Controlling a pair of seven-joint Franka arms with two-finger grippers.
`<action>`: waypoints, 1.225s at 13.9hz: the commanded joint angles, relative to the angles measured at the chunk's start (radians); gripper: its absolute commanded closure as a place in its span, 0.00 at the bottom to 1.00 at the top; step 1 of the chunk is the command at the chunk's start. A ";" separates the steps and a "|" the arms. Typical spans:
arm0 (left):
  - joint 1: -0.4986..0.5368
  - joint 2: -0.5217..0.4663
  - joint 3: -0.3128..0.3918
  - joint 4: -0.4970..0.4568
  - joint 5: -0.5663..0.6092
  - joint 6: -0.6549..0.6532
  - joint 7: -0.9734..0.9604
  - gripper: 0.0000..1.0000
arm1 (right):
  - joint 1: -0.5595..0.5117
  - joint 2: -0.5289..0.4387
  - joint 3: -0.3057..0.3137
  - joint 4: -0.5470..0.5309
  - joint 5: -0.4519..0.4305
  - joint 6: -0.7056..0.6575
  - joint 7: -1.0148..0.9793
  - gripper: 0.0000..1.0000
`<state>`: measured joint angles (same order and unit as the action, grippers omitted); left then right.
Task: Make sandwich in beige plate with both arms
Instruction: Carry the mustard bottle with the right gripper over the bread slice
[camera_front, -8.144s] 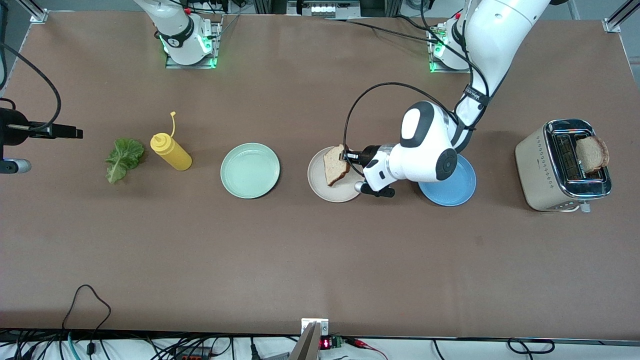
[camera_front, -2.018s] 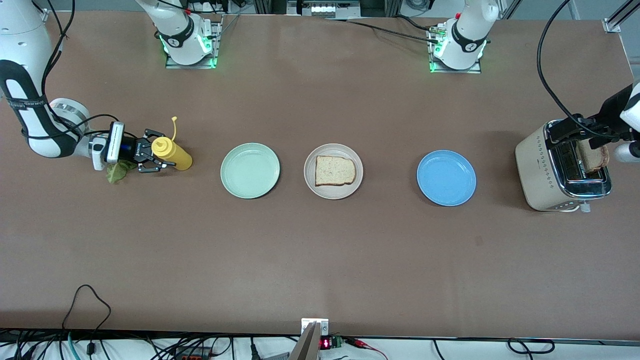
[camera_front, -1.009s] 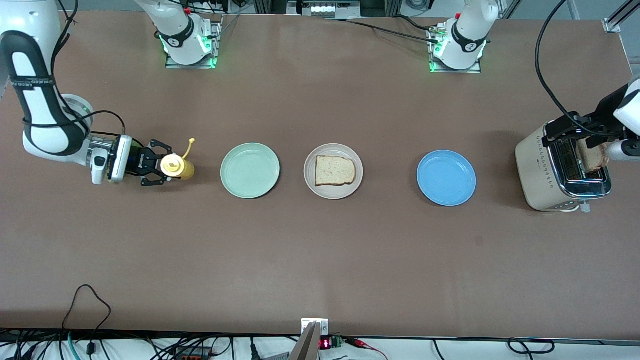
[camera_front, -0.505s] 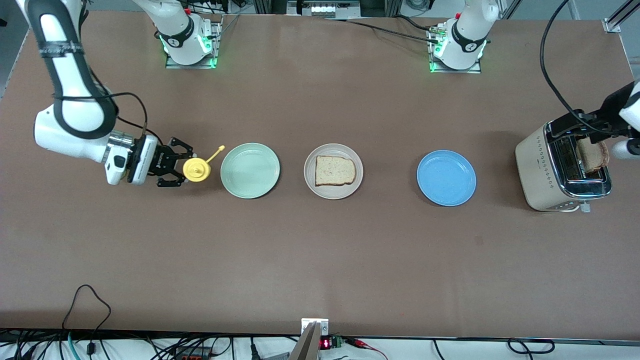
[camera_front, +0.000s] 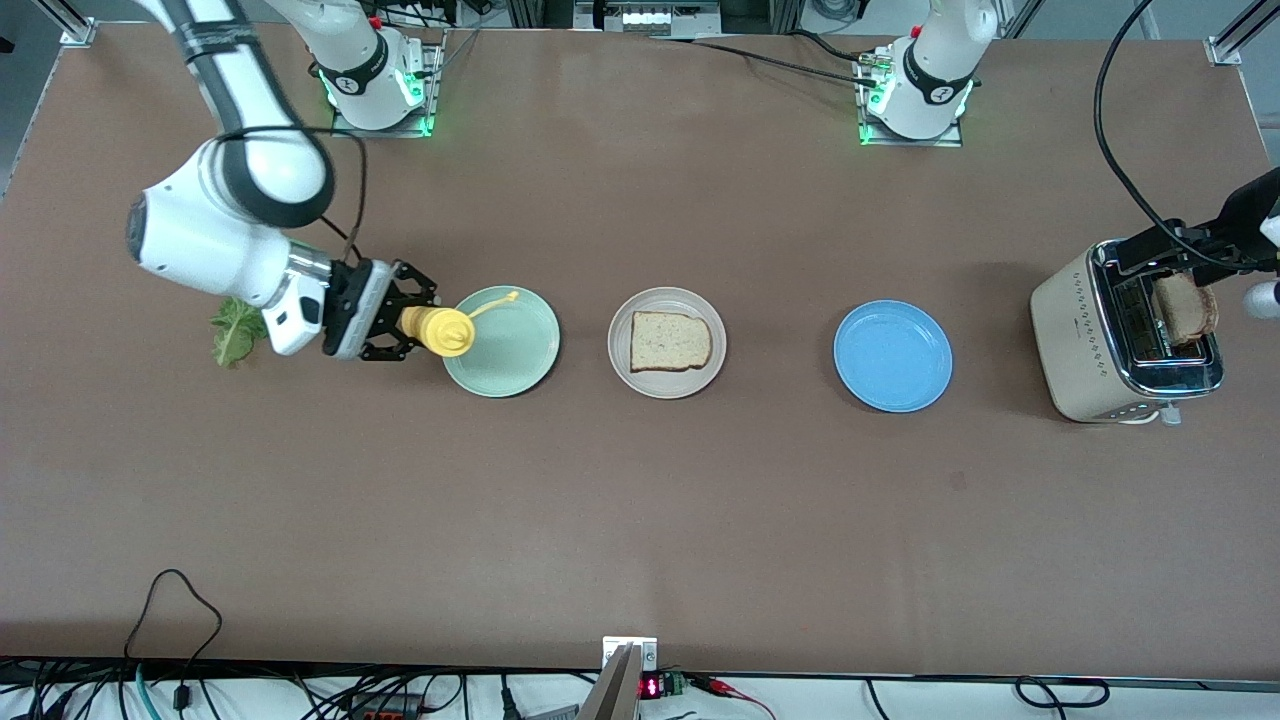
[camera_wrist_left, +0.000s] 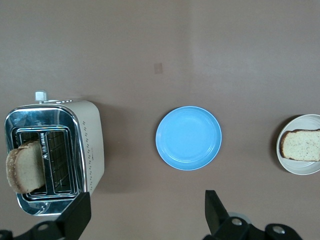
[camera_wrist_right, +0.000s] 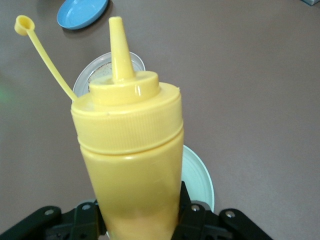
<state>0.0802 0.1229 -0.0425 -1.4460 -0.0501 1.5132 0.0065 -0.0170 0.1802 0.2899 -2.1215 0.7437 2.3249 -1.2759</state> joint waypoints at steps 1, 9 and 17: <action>-0.011 -0.020 -0.008 -0.019 0.013 0.028 0.023 0.00 | 0.075 -0.030 0.011 0.008 -0.108 0.043 0.194 1.00; -0.010 -0.022 -0.008 -0.021 0.013 0.030 0.024 0.00 | 0.247 -0.022 0.040 0.048 -0.561 0.037 0.778 1.00; -0.010 -0.022 -0.008 -0.022 0.013 0.025 0.023 0.00 | 0.442 0.137 0.069 0.241 -0.954 -0.146 1.202 1.00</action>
<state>0.0715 0.1229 -0.0499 -1.4460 -0.0501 1.5320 0.0088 0.3815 0.2444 0.3624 -1.9931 -0.1413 2.2483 -0.1568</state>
